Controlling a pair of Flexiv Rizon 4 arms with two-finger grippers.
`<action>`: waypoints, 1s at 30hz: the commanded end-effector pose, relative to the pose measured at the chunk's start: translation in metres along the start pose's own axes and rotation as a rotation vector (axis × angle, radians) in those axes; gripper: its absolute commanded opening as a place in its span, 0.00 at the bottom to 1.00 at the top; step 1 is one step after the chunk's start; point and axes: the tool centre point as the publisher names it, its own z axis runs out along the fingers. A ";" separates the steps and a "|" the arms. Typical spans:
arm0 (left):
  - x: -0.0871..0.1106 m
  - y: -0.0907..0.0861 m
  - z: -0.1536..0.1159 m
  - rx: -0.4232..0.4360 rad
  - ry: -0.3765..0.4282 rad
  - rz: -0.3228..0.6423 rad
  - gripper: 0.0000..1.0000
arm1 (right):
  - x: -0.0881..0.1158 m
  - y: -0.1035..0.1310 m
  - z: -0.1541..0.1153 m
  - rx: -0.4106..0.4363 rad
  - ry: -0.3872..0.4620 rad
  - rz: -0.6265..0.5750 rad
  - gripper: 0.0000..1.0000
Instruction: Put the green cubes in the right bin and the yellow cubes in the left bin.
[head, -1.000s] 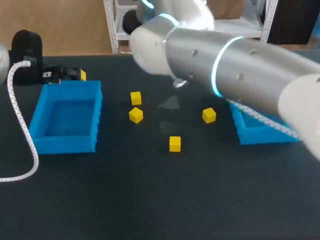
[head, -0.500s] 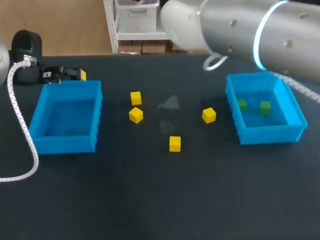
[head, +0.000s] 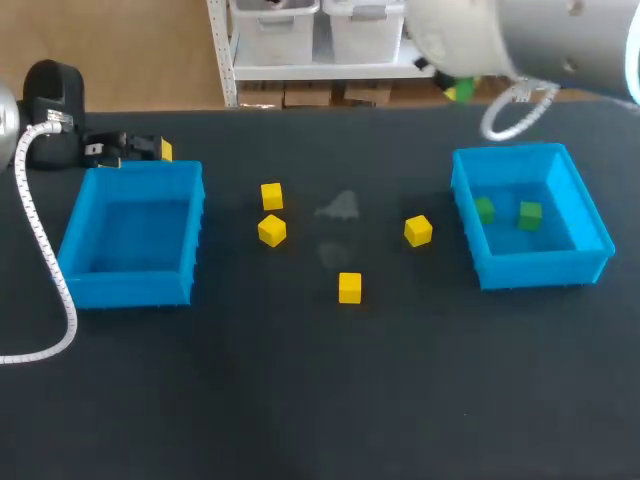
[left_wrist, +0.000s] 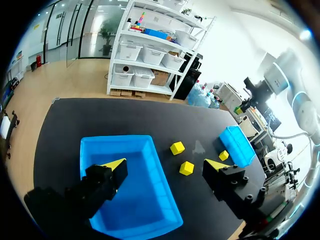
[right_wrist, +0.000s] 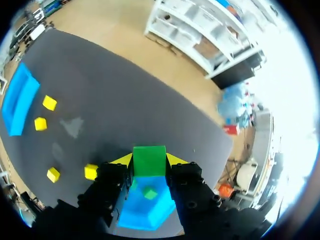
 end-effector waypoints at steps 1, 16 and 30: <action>0.002 0.002 0.000 0.012 -0.007 0.002 1.00 | 0.112 -0.015 0.009 -0.007 -0.395 0.031 0.00; 0.002 0.002 0.000 0.012 -0.007 0.002 1.00 | 0.156 -0.031 0.037 -0.041 -0.399 0.164 0.00; 0.002 0.002 0.000 0.012 -0.007 0.002 1.00 | 0.153 -0.024 0.056 -0.059 -0.382 0.178 0.00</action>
